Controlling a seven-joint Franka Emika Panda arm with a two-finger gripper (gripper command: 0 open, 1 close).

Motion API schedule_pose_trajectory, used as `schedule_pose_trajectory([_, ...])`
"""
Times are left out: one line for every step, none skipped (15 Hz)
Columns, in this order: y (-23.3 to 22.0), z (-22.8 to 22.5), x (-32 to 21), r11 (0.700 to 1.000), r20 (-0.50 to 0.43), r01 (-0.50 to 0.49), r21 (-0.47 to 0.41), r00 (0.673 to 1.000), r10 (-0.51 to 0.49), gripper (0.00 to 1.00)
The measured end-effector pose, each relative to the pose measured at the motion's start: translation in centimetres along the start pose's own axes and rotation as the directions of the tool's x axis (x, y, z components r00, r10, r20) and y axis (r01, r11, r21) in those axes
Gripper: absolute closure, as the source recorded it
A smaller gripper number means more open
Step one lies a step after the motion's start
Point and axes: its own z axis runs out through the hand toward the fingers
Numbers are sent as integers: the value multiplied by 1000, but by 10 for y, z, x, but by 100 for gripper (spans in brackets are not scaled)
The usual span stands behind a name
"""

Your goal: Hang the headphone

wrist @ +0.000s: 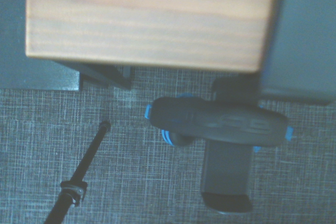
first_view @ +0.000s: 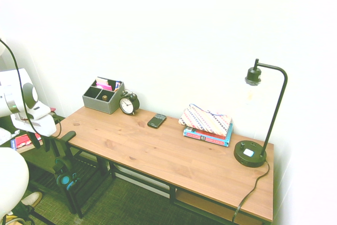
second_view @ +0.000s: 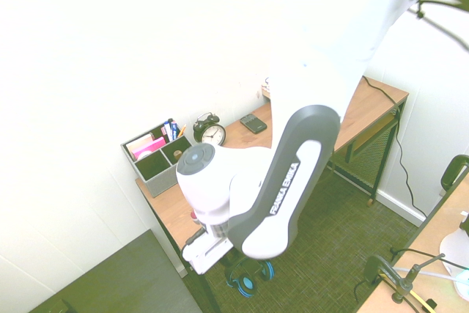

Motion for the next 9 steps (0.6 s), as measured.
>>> schedule_pose_trajectory([9, -23, 17, 1000, -6, 15, 6, 1000, -15, 0])
schedule_pose_trajectory([20, -44, 37, 1000, -8, 20, 16, 1000, -20, 0])
schedule_pose_trajectory([33, -63, 58, 1000, -7, 22, 22, 1000, -21, 0])
schedule_pose_trajectory([50, -82, 81, 999, -4, 16, 28, 1000, -16, 0])
schedule_pose_trajectory([67, -98, 102, 1000, -1, 7, 29, 1000, -7, 0])
schedule_pose_trajectory([87, -113, 123, 1000, -2, -5, 24, 1000, 5, 0])
schedule_pose_trajectory([108, -128, 143, 1000, -3, -19, 19, 1000, 19, 0])
schedule_pose_trajectory([133, -144, 164, 999, 2, -32, 19, 999, 32, 0])
schedule_pose_trajectory([157, -160, 182, 999, 16, -38, 20, 999, 38, 0])
